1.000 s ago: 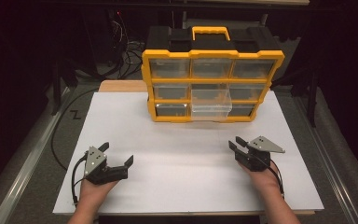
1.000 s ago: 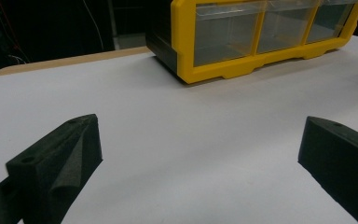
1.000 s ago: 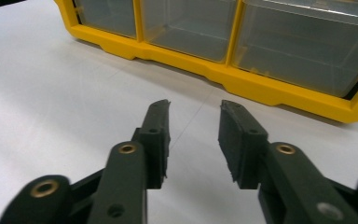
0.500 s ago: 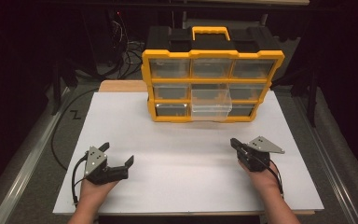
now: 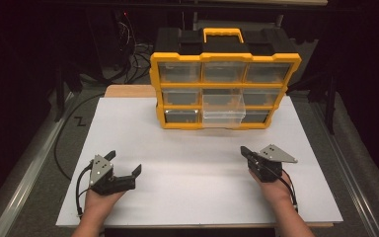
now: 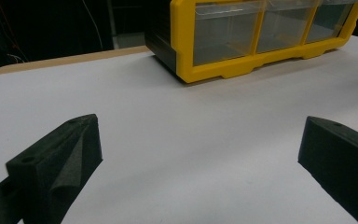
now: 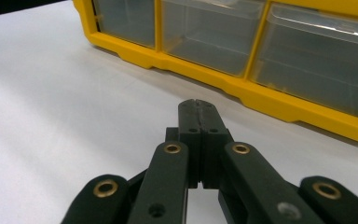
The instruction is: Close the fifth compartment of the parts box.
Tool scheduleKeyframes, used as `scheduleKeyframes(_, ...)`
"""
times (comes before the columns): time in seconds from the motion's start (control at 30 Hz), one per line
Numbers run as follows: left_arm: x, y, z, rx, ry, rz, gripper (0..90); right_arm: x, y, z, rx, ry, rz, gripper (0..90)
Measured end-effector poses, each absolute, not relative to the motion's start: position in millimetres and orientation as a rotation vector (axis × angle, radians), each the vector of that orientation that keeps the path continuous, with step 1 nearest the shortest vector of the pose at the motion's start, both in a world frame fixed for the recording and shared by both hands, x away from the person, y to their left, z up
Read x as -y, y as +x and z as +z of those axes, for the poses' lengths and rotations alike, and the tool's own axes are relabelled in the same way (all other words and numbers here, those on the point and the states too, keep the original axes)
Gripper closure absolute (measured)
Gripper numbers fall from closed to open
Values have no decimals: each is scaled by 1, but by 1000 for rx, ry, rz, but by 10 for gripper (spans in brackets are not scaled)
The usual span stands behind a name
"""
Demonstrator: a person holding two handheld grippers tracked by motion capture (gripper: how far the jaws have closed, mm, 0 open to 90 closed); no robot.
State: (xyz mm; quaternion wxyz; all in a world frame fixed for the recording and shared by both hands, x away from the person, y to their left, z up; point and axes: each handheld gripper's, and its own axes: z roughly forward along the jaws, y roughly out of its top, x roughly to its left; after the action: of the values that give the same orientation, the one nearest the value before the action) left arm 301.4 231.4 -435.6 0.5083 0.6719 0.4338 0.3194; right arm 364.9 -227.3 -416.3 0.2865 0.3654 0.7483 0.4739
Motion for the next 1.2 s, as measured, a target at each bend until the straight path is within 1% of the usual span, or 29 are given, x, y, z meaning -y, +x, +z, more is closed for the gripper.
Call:
scheduleKeyframes(0.43,-229,302,-436,-1034,1629,763,5,210,370,-410,-1981,950,1352,900)
scheduleKeyframes(1.2,-225,302,-438,-1009,1654,772,2,187,384,-379,-1927,938,1359,900)
